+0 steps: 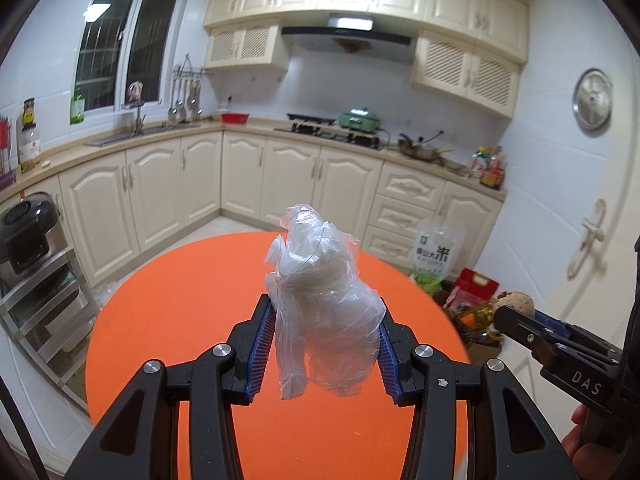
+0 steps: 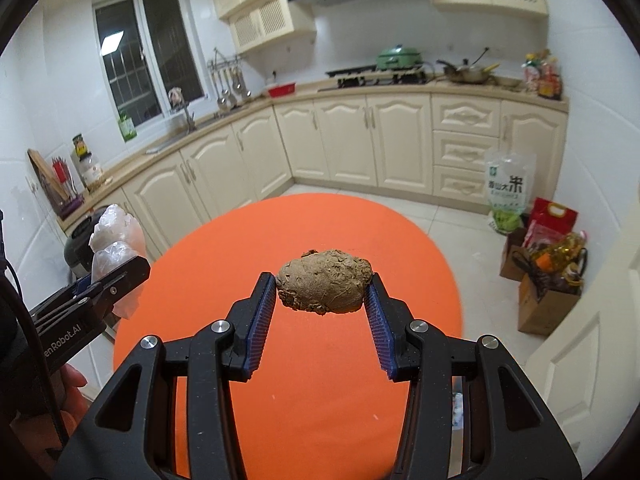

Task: Collect trash
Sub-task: 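Carry the bag and bread roll to the blue bin and open both tools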

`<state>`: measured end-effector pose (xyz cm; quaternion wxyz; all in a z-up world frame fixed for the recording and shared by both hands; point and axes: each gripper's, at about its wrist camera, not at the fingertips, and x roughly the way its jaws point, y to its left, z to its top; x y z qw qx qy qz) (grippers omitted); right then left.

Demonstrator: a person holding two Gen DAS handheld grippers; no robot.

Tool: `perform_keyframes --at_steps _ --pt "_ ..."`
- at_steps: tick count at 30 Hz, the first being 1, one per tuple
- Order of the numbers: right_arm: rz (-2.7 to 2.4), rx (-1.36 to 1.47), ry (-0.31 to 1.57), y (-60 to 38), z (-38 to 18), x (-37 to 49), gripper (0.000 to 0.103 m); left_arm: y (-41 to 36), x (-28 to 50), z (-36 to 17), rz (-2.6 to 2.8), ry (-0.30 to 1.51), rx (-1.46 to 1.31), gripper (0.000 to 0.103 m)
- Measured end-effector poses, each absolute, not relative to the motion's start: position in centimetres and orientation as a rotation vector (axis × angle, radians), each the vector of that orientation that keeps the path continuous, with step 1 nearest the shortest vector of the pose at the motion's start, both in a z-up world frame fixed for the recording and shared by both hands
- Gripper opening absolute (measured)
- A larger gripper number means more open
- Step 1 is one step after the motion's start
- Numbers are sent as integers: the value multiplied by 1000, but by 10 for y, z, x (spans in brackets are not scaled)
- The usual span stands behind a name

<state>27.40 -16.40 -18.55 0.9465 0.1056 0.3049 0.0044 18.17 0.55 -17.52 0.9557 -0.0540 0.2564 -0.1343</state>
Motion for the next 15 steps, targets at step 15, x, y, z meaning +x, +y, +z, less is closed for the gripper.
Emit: perform_keyframes --at_steps 15 --pt "-94 261 513 -230 -155 206 42 -19 105 -169 -411 439 -30 43"
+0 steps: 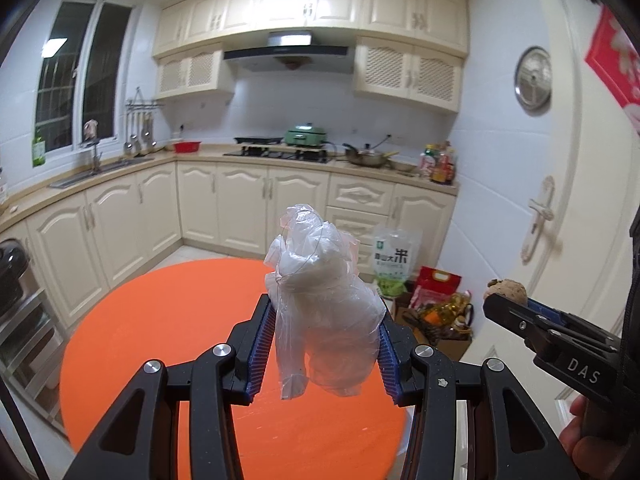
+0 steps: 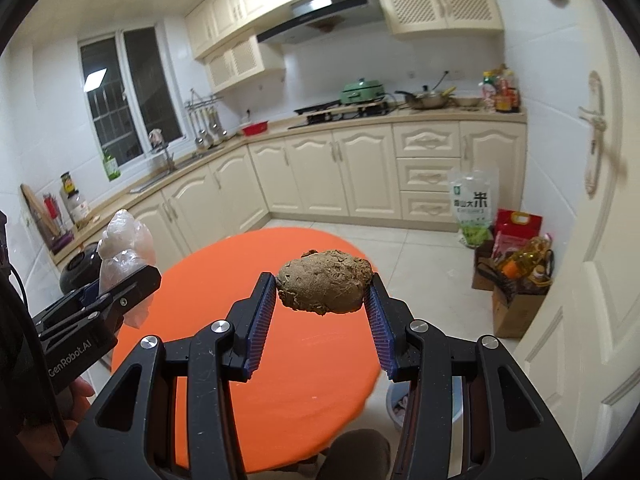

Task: Collect trash
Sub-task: 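Carry the bag and bread roll to the blue bin and open both tools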

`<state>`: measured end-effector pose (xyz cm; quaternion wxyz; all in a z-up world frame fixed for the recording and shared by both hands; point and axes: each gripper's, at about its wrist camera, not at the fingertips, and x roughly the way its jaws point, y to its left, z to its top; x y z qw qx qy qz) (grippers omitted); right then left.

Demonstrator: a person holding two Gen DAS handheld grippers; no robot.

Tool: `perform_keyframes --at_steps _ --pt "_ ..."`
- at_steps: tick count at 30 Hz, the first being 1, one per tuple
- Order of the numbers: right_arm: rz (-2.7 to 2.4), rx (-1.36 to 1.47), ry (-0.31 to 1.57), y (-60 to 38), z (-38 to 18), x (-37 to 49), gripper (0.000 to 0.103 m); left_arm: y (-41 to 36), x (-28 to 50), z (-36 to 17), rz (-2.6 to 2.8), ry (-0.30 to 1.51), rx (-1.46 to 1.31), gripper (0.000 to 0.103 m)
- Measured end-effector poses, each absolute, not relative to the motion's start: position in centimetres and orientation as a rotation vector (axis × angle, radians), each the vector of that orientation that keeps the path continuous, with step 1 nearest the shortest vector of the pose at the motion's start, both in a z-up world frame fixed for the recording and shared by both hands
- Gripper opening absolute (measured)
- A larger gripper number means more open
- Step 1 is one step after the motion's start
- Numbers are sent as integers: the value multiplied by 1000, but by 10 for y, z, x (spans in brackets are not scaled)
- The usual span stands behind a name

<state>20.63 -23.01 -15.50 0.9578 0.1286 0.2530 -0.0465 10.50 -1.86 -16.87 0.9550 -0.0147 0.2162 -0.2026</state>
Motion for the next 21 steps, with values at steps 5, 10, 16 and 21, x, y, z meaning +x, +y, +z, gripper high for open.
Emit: perform_keyframes --at_steps 5,10,16,21 --pt "-124 279 496 -256 -152 197 42 -27 116 -163 -451 427 -9 43" --pt "-150 299 484 -282 -152 193 42 -42 140 -154 -478 427 0 43" --pt "-202 355 509 -326 -169 202 43 -75 182 -157 -541 488 26 43" --pt "-256 422 591 -383 -211 224 43 -119 220 -182 -620 612 73 43"
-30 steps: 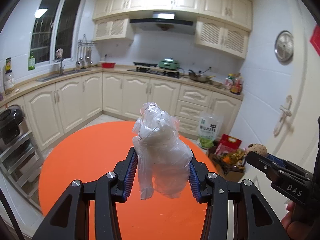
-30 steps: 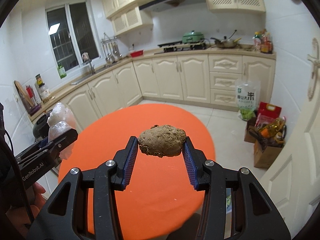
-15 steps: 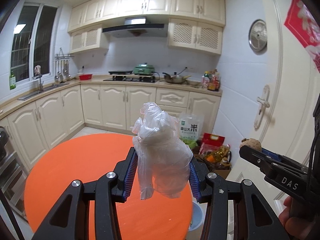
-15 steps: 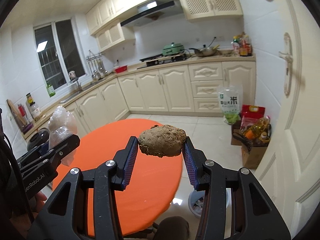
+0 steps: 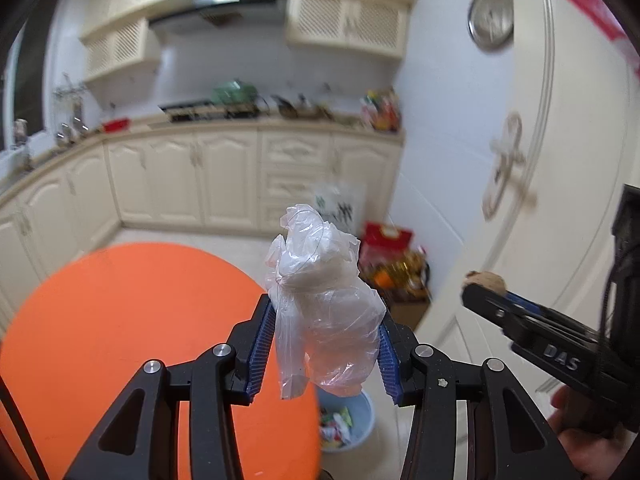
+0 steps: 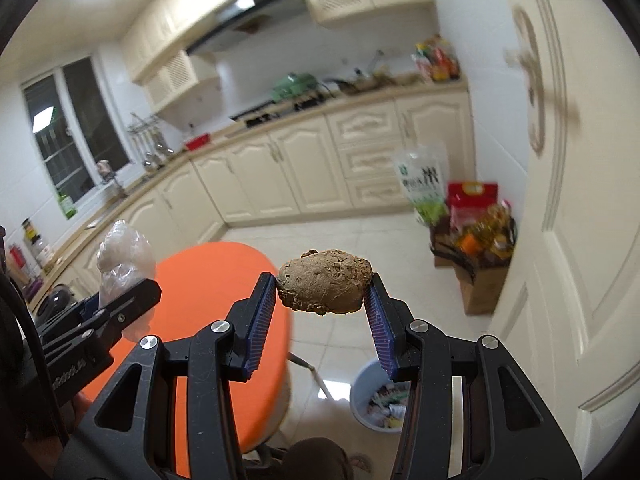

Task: Collect trash
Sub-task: 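Carry the bag and bread roll to the blue bin and open both tools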

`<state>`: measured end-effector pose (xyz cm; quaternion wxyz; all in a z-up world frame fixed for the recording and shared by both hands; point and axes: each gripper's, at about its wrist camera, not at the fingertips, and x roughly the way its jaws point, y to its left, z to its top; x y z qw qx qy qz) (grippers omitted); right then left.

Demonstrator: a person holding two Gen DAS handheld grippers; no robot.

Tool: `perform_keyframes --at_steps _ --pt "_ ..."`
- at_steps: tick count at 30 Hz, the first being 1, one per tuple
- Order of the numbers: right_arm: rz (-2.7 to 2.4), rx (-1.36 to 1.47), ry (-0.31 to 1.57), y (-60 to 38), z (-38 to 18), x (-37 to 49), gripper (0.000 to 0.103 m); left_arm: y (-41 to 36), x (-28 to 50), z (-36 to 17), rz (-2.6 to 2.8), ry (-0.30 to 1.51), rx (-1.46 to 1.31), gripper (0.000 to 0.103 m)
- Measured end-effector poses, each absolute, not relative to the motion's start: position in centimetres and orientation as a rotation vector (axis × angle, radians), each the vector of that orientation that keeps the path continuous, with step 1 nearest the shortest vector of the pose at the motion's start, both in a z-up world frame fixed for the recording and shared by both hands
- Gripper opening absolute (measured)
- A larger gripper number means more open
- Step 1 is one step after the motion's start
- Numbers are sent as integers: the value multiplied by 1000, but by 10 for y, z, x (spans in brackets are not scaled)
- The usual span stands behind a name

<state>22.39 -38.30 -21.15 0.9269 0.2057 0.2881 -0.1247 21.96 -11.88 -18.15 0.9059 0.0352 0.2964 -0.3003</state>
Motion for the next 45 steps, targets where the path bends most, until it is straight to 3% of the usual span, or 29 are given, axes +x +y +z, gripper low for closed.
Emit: perform_keyframes --at_steps 16,24,31,33,37,40,45 --pt "-308 622 864 -492 -371 275 43 -232 305 -261 -722 900 265 43" --pt "-291 668 932 -503 -412 296 43 -294 350 -265 -710 954 341 43" --pt "-294 693 970 -507 -432 307 44 -328 366 -278 -679 969 397 51" --pt "-295 707 971 -512 -435 309 47 -332 364 -279 -673 961 405 56" --pt "-309 728 963 -517 -437 308 62 -336 364 -284 -655 953 409 77" --pt "-314 733 952 -518 -432 305 64 -338 359 -286 -662 945 405 80" --pt "-348 734 931 -521 -418 296 87 -324 345 -275 -656 916 402 92"
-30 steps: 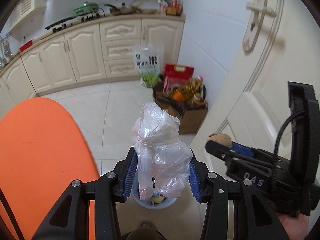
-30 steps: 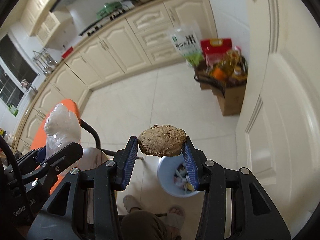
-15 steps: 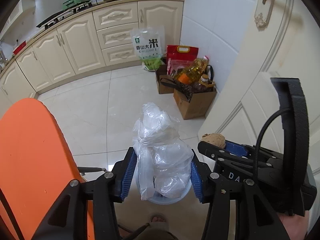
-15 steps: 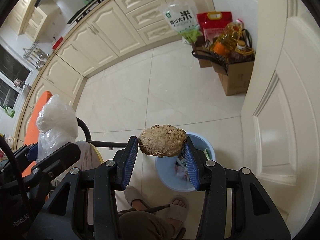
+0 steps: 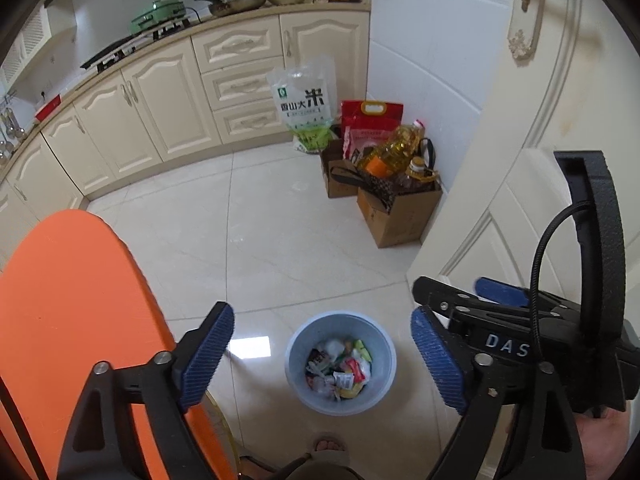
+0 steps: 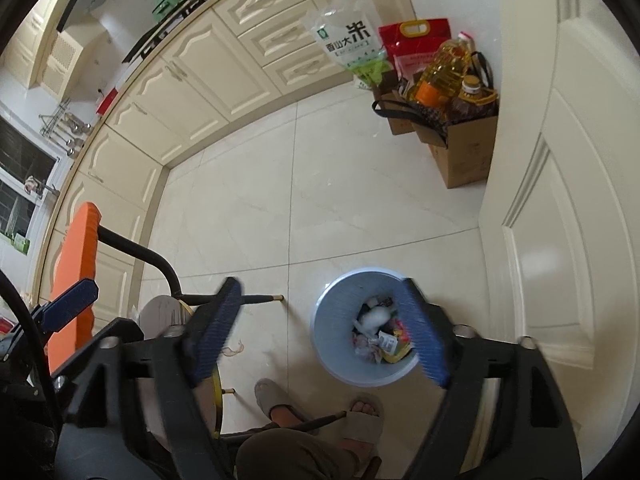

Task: Collect trash

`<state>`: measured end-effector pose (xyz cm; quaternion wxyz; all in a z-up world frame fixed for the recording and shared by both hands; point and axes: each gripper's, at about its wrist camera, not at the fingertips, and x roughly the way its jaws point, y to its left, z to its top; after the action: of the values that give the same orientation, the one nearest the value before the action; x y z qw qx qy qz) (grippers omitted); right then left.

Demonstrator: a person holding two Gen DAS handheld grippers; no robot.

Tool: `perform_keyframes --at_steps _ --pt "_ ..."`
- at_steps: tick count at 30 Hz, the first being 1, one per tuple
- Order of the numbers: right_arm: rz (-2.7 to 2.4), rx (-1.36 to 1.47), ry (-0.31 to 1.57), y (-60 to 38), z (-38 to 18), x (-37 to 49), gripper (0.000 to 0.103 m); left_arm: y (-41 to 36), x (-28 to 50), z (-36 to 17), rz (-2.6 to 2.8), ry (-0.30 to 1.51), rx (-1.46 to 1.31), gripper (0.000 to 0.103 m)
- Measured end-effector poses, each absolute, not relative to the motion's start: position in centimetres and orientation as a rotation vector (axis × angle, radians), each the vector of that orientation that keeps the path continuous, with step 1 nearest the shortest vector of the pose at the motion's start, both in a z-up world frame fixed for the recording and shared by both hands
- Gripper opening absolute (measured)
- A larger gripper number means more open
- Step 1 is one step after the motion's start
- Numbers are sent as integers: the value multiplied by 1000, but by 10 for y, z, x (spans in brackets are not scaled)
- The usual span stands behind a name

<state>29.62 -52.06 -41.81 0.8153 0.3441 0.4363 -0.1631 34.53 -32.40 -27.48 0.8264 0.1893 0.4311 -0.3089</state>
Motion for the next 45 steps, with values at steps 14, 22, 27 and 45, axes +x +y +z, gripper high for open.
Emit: perform_keyframes --at_steps 14,22,27,45 --pt "-394 707 810 -496 -339 266 103 -242 259 -217 -575 721 330 102" --pt "-323 594 702 -422 -256 255 103 -143 186 -176 -478 603 209 102" --pt "-250 495 640 -353 -205 250 103 -73 124 -158 -399 521 127 102" --pt "-122 121 466 -104 -115 212 103 82 -86 -176 -120 389 -33 102"
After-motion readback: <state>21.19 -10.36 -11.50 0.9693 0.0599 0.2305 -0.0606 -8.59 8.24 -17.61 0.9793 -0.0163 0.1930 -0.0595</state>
